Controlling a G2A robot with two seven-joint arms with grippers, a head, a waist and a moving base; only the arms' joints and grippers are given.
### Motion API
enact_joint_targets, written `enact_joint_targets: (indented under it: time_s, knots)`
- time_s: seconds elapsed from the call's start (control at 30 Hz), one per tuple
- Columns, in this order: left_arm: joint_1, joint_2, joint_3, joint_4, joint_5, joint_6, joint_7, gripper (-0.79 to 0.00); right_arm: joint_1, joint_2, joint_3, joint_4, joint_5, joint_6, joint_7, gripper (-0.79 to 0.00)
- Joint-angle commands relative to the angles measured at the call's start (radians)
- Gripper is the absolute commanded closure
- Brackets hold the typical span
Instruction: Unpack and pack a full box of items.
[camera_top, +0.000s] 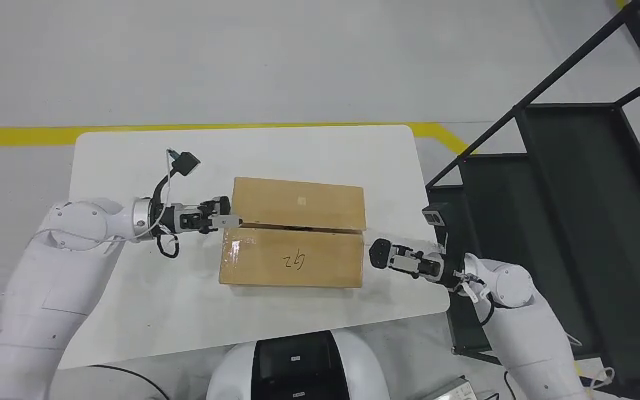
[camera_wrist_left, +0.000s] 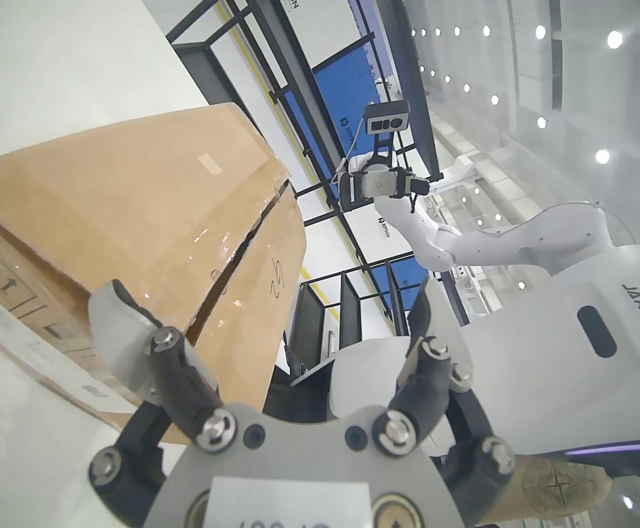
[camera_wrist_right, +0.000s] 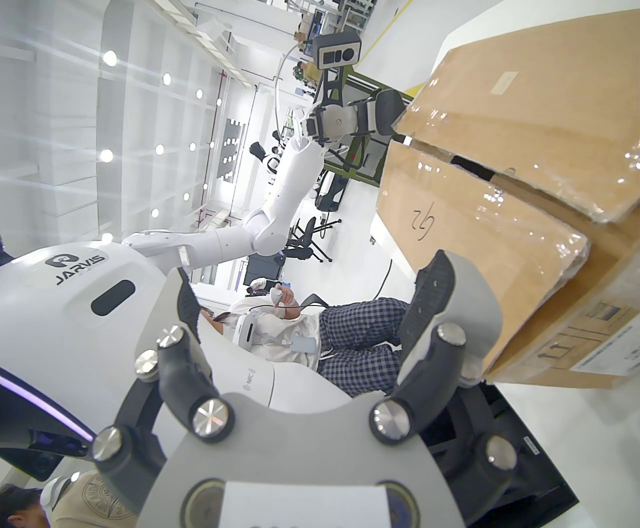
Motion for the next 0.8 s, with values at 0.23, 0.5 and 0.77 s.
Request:
enact_joint_targets:
  time_s: [0.23, 0.5, 0.77]
  knots:
    - [0.026, 0.005, -0.021, -0.004, 0.036, 0.030, 0.061, -0.785, 0.006, 0.003, -0.018, -0.011, -0.051, 0.051, -0.002, -0.785]
    - [0.082, 0.020, -0.077, -0.026, 0.027, 0.057, 0.093, -0.785, 0.006, 0.015, -0.001, 0.013, -0.087, 0.095, 0.009, -0.785]
    - [0.067, 0.011, -0.050, -0.007, 0.014, 0.050, 0.091, -0.785, 0.043, 0.016, -0.026, 0.073, -0.187, 0.092, -0.081, -0.785]
